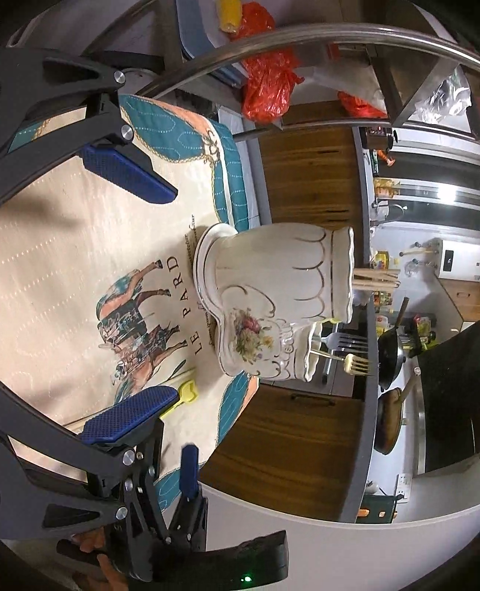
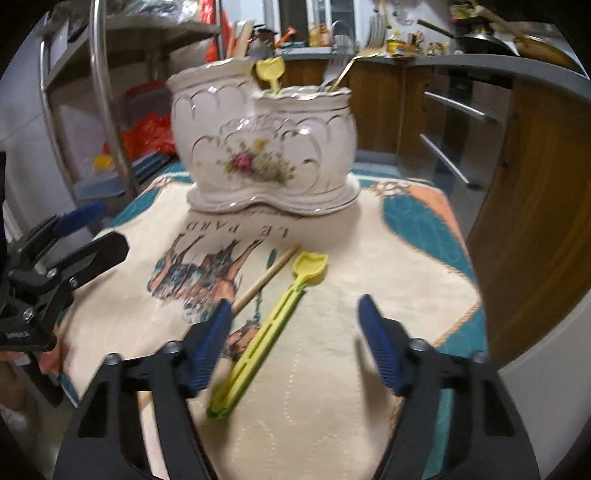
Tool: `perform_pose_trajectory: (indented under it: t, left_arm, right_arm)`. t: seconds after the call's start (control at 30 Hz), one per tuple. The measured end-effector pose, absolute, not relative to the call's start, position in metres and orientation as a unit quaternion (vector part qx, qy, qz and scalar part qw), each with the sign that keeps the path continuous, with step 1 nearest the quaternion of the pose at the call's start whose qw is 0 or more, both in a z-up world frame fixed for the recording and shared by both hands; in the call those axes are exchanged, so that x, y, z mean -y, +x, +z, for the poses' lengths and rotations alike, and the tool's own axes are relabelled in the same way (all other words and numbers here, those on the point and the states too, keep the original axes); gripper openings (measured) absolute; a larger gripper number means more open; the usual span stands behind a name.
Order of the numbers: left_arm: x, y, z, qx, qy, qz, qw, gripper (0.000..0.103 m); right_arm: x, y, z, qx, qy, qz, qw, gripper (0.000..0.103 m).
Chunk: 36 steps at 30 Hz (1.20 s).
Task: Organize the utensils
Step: 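Grasp the wooden chopstick with the left tool while the right tool grasps the yellow tongs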
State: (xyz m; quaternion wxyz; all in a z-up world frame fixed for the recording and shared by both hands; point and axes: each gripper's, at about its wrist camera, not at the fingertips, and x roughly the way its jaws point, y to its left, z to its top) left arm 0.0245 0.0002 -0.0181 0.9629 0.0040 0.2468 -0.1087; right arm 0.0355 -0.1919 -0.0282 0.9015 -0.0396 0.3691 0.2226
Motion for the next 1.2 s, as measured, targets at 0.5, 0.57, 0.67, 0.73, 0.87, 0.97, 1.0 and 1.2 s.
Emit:
perform_pose_trajectory:
  t: [0.5,0.57,0.67,0.73,0.87,0.97,1.0,1.2]
  left_arm:
    - [0.007,0.023,-0.02,-0.254,0.024,-0.102,0.961,0.097]
    - [0.01,0.022,-0.02,-0.257,0.03,-0.099,0.961,0.097]
    - [0.014,0.022,-0.019,-0.266,0.032,-0.105,0.958,0.097]
    - [0.021,0.022,-0.016,-0.276,0.035,-0.113,0.954,0.097]
    - [0.041,0.029,-0.018,-0.318,0.058,-0.133,0.937,0.097]
    - [0.058,0.035,-0.025,-0.348,0.076,-0.145,0.923,0.095]
    - [0.064,0.038,-0.026,-0.36,0.084,-0.15,0.917,0.086]
    - [0.088,0.048,-0.033,-0.393,0.116,-0.164,0.897,0.046]
  right_arm:
    - [0.177,0.048,-0.037,-0.393,-0.071,0.234,0.887,0.031]
    - [0.176,0.049,-0.037,-0.393,-0.082,0.238,0.884,0.023]
    - [0.181,0.049,-0.035,-0.395,-0.089,0.247,0.88,0.011]
    - [0.19,0.05,-0.033,-0.388,-0.085,0.241,0.886,0.011]
    - [0.212,0.052,-0.023,-0.364,-0.067,0.228,0.9,0.011]
    - [0.225,0.054,-0.018,-0.352,-0.047,0.218,0.909,0.011]
    - [0.228,0.055,-0.017,-0.35,-0.04,0.217,0.91,0.011]
    - [0.234,0.055,-0.014,-0.345,-0.027,0.22,0.912,0.011]
